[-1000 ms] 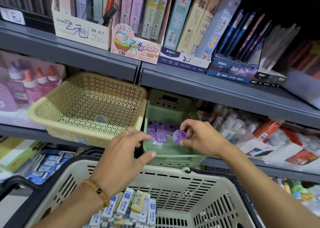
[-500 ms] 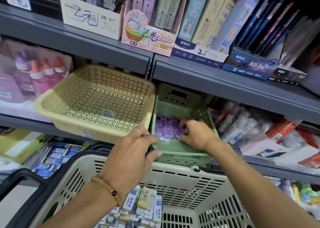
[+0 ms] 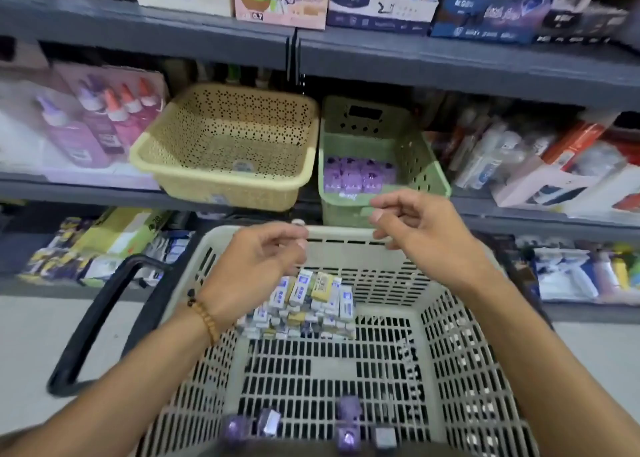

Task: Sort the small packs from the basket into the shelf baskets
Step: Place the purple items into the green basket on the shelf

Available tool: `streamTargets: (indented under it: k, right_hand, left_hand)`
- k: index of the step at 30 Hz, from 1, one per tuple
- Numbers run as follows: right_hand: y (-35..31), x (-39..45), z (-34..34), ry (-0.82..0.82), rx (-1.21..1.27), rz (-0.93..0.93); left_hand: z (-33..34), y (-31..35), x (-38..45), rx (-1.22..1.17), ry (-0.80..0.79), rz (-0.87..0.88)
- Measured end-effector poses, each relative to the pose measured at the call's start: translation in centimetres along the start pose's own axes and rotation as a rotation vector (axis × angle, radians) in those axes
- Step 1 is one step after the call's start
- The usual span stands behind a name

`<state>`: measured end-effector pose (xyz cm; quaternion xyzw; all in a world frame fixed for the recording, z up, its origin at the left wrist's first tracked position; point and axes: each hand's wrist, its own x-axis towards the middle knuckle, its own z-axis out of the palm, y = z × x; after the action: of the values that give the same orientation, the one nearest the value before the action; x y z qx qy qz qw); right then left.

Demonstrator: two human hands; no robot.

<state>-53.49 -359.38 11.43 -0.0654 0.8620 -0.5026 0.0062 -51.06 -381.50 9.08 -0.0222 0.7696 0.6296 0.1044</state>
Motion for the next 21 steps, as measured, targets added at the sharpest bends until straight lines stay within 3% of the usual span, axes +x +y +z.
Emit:
streamTargets:
  k: [4,9,12,17,21]
  right_hand:
    - [3.9,-4.2,3.6,-0.263,-0.115,0.153]
    - [9.5,-6.6,6.6,-0.740,-0.390,0.299]
    - [12.6,-7.6,8.0,-0.973,-0.503,0.353]
    - [15.8,-8.5,8.6,-1.114,-0.451,0.484]
    - [16.6,-9.0,9.4,-1.205,-0.415,0.572]
  left_hand:
    - [0.1,-4.2,-2.4,0.259,-0.225,-0.180]
    - [1.7,-8.8,-1.9,0.824,-0.674,-0.299]
    - [2.4,-11.9,-1.4,1.037,-0.881,-0.436]
    - [2.0,-16.4,-2.1,1.027,-1.021,-0.680]
    - [3.4,-18.3,-3.4,0.997,-1.117,-0.581]
